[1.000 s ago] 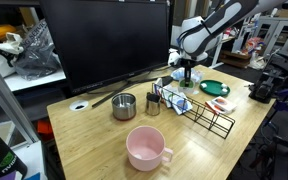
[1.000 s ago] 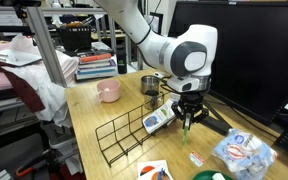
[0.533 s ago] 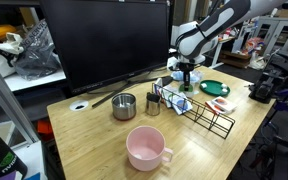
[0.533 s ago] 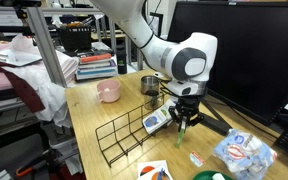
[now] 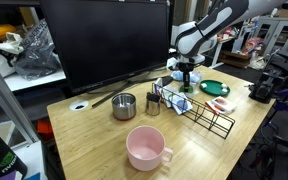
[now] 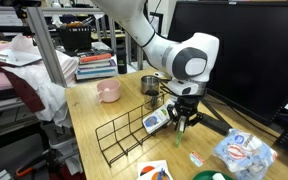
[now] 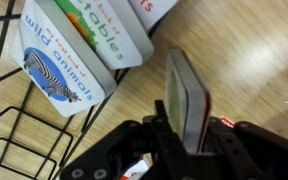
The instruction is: Remove the book closest to you in the rack and put it on the table
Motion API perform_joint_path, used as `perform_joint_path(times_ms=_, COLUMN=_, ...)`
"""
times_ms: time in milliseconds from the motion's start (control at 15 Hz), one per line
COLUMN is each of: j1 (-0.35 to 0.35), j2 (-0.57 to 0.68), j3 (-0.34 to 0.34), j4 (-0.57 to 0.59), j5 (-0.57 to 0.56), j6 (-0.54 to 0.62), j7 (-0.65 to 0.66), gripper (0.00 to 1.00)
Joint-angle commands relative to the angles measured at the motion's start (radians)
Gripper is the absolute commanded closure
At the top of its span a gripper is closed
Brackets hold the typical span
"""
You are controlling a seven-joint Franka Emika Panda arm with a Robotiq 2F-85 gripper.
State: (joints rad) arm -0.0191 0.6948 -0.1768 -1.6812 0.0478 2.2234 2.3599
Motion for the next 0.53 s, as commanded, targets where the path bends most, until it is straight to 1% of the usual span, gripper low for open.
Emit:
perform_joint_path(times_ms=0, j1=-0.017, j2=0.008, j3=0.012, j4=0.022, j5=0.032, j6=-0.028, j7=-0.023, gripper=0.40)
perform_joint_path(times_ms=333, j1=-0.014, j2=-0.002, j3=0.007, j4=0.010, j5=0.041, j6=-0.014, j7=-0.015, gripper=0.05)
perform_joint_path(times_ms=400, j1=-0.013, j2=-0.004, j3=0.006, j4=0.007, j5=0.039, j6=-0.011, j7=-0.014, gripper=0.01)
perform_joint_path(times_ms=467, j1=-0.011, j2=-0.010, j3=0.005, j4=0.001, j5=0.038, j6=-0.006, j7=-0.014, gripper=0.00)
